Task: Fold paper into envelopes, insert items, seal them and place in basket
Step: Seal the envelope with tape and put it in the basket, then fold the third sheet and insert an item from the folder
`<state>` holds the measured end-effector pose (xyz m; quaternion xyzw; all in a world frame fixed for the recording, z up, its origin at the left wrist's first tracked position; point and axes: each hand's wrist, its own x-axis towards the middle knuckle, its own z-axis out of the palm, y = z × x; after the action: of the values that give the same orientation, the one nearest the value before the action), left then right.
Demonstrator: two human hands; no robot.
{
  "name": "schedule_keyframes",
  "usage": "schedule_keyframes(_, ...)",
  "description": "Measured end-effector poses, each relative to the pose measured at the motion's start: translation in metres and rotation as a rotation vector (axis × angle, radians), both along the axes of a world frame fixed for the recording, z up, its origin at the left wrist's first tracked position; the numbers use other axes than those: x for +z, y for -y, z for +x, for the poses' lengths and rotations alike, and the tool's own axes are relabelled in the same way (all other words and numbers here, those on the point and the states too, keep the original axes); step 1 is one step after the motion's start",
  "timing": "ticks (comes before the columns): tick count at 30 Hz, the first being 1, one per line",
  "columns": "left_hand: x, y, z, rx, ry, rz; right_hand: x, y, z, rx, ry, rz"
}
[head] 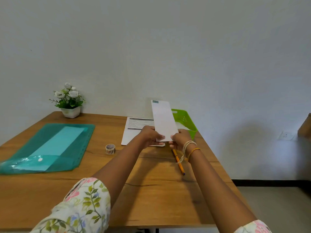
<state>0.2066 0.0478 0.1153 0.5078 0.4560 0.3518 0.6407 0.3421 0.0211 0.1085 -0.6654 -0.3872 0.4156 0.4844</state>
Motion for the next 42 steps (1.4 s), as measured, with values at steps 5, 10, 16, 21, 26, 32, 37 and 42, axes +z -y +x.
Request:
schedule_keyframes(5, 0.012, -0.027, 0.038, 0.081, 0.039, 0.011, 0.015, -0.026, 0.027, -0.114, -0.021, 0.071)
schedule_keyframes(10, 0.009, -0.063, 0.064, 0.134, 0.008, 0.012, 0.021, -0.064, 0.055, -0.199, -0.001, 0.012)
schedule_keyframes(16, -0.013, -0.101, 0.085, 0.124, -0.106, 0.122, 0.014, -0.087, 0.071, -0.228, 0.061, -0.003)
schedule_keyframes(21, -0.035, -0.119, 0.087, 0.145, -0.200, 0.203, 0.006, -0.095, 0.077, -0.244, 0.154, 0.034)
schedule_keyframes(26, -0.039, -0.110, 0.077, 0.119, -0.148, 0.271, -0.011, -0.101, 0.077, -0.260, 0.271, 0.004)
schedule_keyframes(32, -0.044, -0.078, 0.045, 0.229, -0.269, 0.541, -0.020, -0.075, 0.054, -0.332, 0.416, 0.268)
schedule_keyframes(37, -0.063, -0.045, -0.001, 0.243, -0.444, 0.641, -0.045, -0.046, 0.007, -0.232, 0.520, 0.467)
schedule_keyframes(42, -0.089, -0.025, -0.059, 0.231, -0.640, 0.677, -0.079, -0.029, -0.046, -0.021, 0.631, 0.430)
